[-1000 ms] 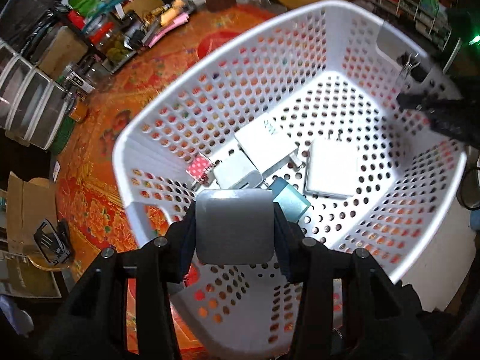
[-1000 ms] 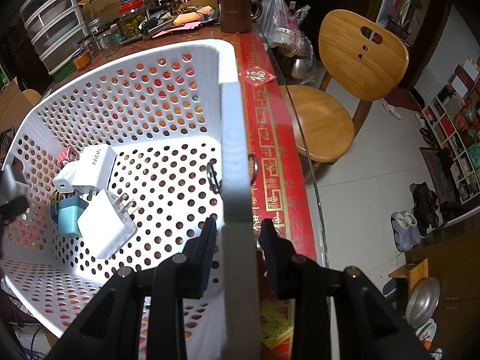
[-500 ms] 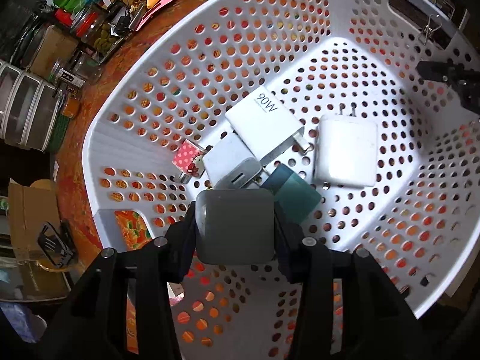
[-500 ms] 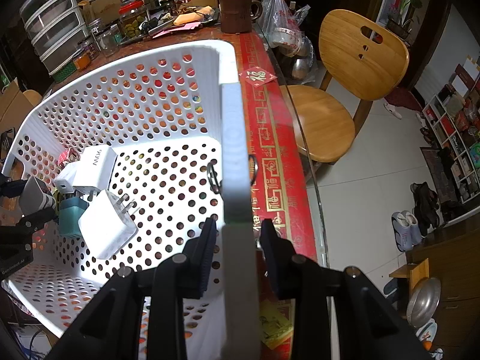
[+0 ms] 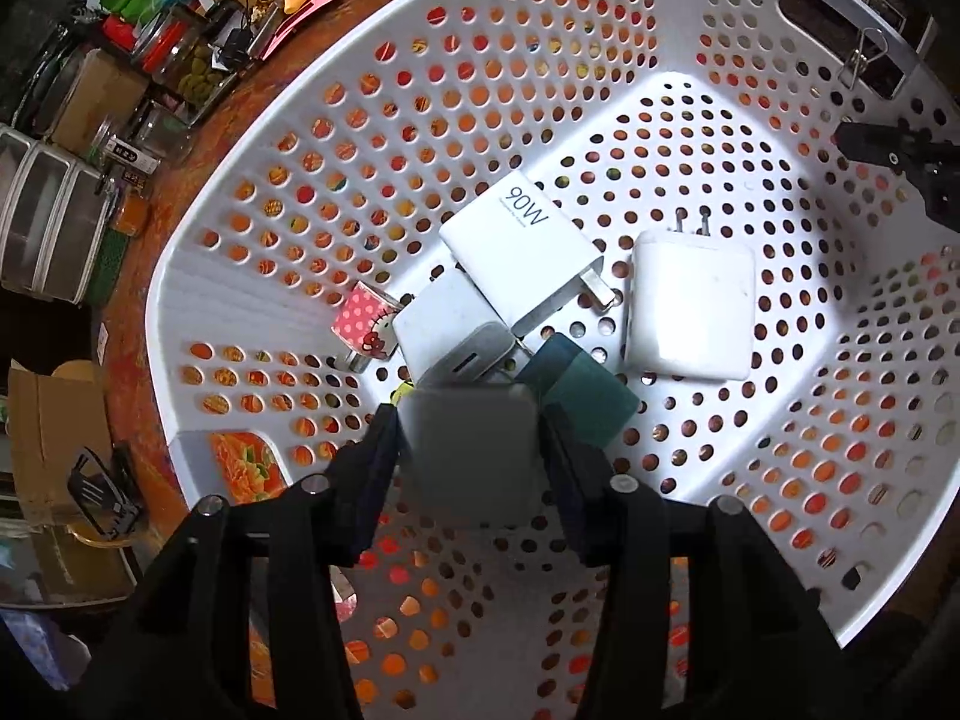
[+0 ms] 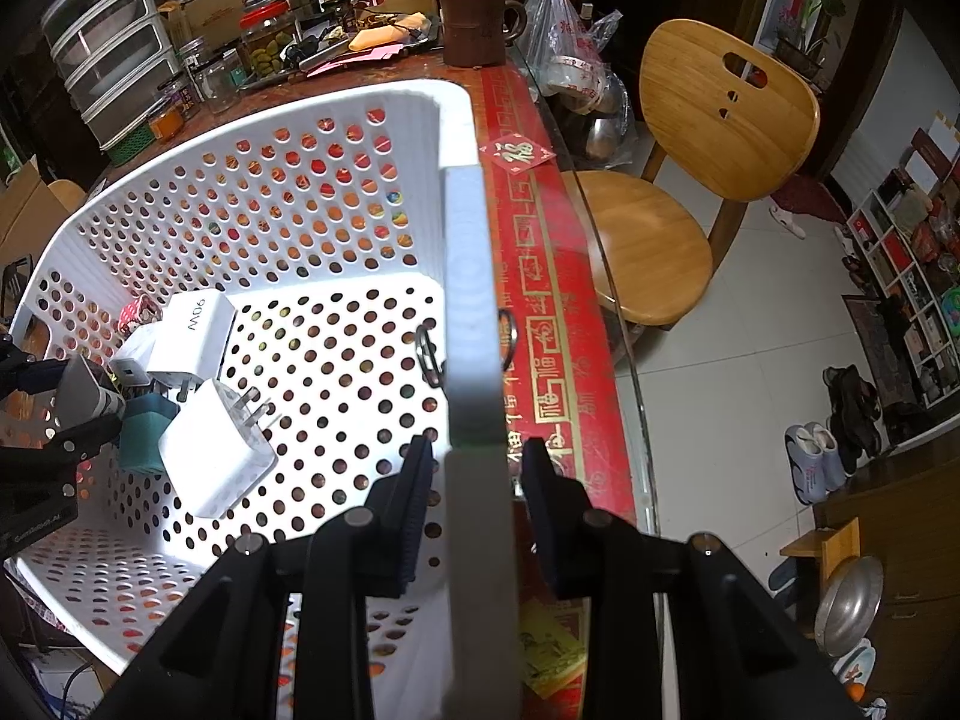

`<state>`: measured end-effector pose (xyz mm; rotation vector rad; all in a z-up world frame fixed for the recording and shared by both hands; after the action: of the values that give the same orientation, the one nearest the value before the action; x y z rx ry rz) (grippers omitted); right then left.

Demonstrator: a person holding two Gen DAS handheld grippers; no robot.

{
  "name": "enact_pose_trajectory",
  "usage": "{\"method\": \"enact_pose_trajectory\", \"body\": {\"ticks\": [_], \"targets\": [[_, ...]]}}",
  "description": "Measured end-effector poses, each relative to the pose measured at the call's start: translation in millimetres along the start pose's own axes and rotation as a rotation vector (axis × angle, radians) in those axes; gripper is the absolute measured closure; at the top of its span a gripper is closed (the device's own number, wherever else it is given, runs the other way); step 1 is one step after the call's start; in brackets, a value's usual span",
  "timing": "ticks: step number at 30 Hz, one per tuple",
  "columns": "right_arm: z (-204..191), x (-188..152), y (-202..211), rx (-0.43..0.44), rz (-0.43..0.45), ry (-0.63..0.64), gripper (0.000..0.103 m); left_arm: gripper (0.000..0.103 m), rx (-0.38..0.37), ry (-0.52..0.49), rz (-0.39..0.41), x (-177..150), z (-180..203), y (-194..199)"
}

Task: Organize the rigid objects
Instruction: 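Carry the white charger into the basket and open the left tool, then move the left tool back and grasp the last white charger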

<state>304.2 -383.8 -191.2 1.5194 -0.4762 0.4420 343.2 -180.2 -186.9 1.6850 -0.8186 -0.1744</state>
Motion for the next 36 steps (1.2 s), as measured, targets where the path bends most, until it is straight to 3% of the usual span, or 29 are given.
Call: {"method": "enact_pose_trajectory", "body": {"ticks": [2,4,10,13,15,16,18,22,27,32,36], "targets": [[0,0,0,-0.004,-0.001,0.003,0.074,0.022,0.024,-0.001,0.026,4,-3,5],[0,0,0,-0.005,-0.002,0.002,0.074,0.015,0.021,0.002,0.052,8,-3,13],[1,1,0,-0.009,-0.004,0.003,0.074,0.012,0.039,0.013,0.177,18,-20,53],[1,1,0,-0.007,-0.003,0.004,0.074,0.012,0.014,0.09,0.283,16,-36,87],[1,1,0,-0.007,-0.003,0.003,0.074,0.009,0.007,0.148,0.352,4,-57,115],[1,1,0,-0.005,-0.002,0.002,0.074,0.002,0.022,0.169,0.373,-5,-69,124],[1,1,0,-0.005,-0.002,0.002,0.074,0.001,0.082,0.22,0.392,-29,-101,136],[1,1,0,-0.006,-0.001,0.002,0.074,0.001,0.085,0.35,0.338,-82,-148,116],[0,1,0,-0.005,0.001,0.001,0.074,0.001,-0.007,0.478,0.192,-135,-159,38],[-1,1,0,-0.005,-0.001,0.004,0.074,0.001,-0.079,0.491,0.106,-148,-138,-21],[-1,1,0,-0.013,-0.005,0.008,0.074,0.001,-0.104,0.495,0.075,-147,-125,-43]]}}
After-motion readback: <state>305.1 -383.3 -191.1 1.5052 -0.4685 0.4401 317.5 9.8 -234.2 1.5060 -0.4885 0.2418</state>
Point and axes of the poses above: each gripper's, at about its wrist camera, not at the fingertips, and y roughly against the way its jaws point, z to its right, x to its top, the point moved 10 cm from there along -y, roughly the way its jaws point, and after that the axes turned 8 degrees about z, right-handed, at the moved point
